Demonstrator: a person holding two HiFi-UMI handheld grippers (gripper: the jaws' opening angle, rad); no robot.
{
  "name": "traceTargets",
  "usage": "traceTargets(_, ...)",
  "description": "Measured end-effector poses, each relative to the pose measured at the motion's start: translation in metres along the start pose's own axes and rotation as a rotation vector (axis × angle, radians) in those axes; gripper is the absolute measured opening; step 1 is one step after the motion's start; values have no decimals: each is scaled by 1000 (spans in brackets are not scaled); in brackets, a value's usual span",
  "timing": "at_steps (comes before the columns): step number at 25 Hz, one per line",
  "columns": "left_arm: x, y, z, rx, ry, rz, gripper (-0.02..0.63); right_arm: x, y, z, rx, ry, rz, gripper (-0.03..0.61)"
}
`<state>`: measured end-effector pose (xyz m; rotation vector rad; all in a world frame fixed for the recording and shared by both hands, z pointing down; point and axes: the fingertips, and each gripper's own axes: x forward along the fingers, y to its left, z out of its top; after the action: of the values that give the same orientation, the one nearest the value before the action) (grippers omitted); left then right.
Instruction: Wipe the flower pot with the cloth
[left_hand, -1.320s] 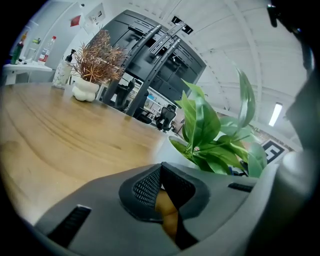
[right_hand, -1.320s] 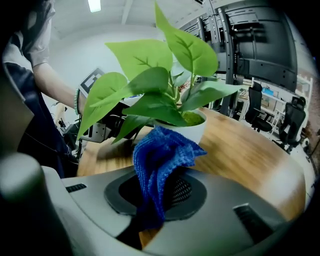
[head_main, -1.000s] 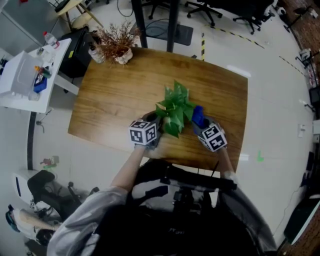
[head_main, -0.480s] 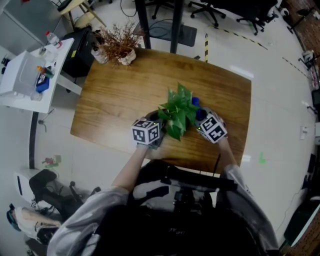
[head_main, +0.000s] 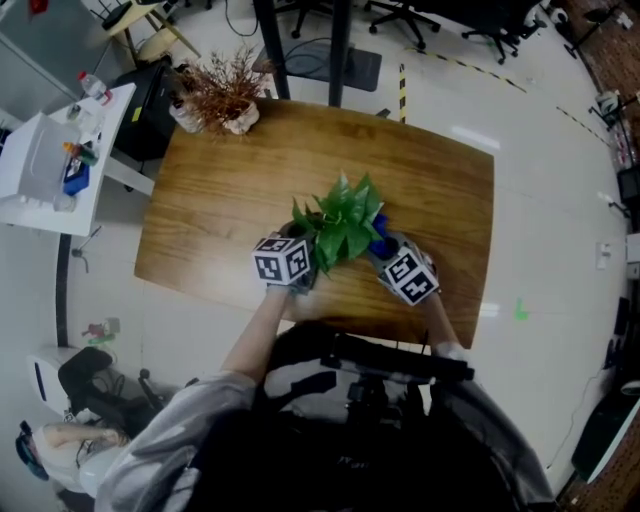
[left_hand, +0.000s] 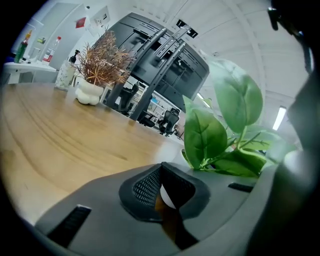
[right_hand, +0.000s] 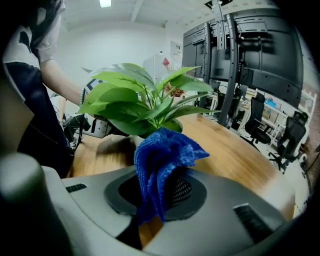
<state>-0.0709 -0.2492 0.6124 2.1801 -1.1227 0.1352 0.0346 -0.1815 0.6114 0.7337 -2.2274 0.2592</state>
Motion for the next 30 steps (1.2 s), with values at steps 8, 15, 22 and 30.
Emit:
traceTargets(8,-1,2,-3,18,10,16,0,13,14,-13,91,38,16,80)
traceTargets(15,-22,3,-17,8,19,31,0,0,5,-16,100,29,7,80)
traceTargets(22,-34,-13,-36,41,56,-6,0,-16,-41,-9,-11,39,-67,80)
traceTargets(30,-25,-20,-31,52,53,-22,1,-1,-47,23,-208,14,19,80)
